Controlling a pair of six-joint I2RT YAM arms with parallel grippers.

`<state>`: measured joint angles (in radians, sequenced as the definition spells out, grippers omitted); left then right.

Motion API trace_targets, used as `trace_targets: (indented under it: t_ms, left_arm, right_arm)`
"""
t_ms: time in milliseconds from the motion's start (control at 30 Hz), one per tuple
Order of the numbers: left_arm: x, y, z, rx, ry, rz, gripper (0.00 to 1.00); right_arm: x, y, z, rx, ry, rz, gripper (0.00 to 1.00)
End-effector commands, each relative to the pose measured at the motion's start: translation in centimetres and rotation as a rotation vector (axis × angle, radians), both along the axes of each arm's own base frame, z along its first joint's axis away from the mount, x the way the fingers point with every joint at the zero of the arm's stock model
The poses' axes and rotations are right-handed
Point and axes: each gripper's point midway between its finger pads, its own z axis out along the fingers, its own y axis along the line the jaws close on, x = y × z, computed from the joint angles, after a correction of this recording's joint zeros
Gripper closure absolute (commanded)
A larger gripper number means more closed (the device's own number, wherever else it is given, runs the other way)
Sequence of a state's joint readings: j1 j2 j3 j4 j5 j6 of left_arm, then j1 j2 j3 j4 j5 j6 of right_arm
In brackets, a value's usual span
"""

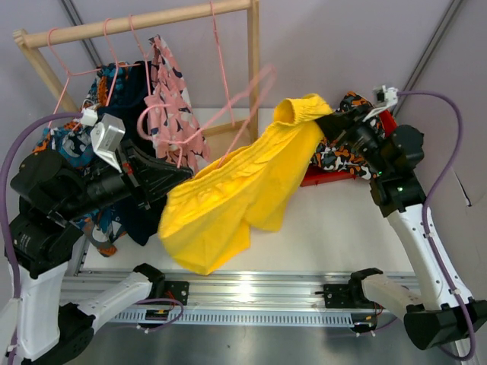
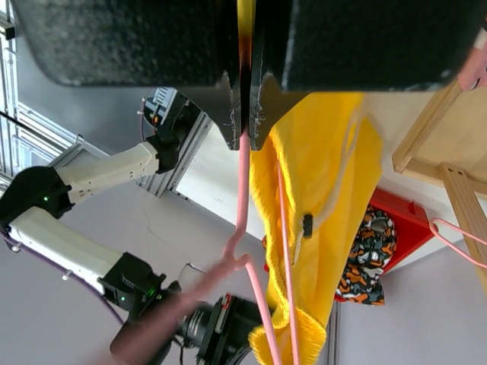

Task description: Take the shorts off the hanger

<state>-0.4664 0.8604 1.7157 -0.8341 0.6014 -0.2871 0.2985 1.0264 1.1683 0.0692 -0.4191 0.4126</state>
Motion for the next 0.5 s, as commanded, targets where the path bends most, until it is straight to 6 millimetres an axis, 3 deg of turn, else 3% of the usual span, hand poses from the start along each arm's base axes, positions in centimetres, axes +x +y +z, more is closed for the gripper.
trace_targets:
  t_ms: [0, 167, 300, 367, 400, 433, 467]
  left_arm:
    - [-1.2, 0.4, 1.1, -0.018, -0.053, -0.012, 1.0]
    - [-0.8, 0.4, 0.7, 0.0, -0.044, 0.002, 1.0]
    - [-0.1, 0.6, 0.8, 0.002, -0.046, 0.035, 1.0]
    - [0.8, 0.8, 1.1, 0.002, -0.048, 0.076, 1.0]
    - [2.3, 1.0, 1.6, -0.008, -0.058, 0.139, 1.0]
    - [3.3, 1.1, 1.4, -0.011, -0.054, 0.172, 1.0]
    - [5.0, 0.9, 1.3, -0.006, -0.042, 0.215, 1.0]
  right_arm:
    - [2.2, -5.7, 3.9, 0.075, -0.083, -0.193, 1.0]
    - [3.3, -7.6, 3.4, 0.098, -0.038, -0.238, 1.0]
    - [2.6, -6.1, 2.1, 0.146, 0.011, -0.146, 1.0]
    - [-0.1, -2.2, 1.1, 0.122, -0.001, 0.027, 1.0]
    - [-1.3, -0.5, 0.6, 0.101, -0.004, 0.077, 1.0]
    - [-3.7, 3.3, -0.6, 0.039, -0.01, 0.164, 1.0]
    - [-4.9, 5.1, -1.4, 0.003, -0.004, 0.201, 1.0]
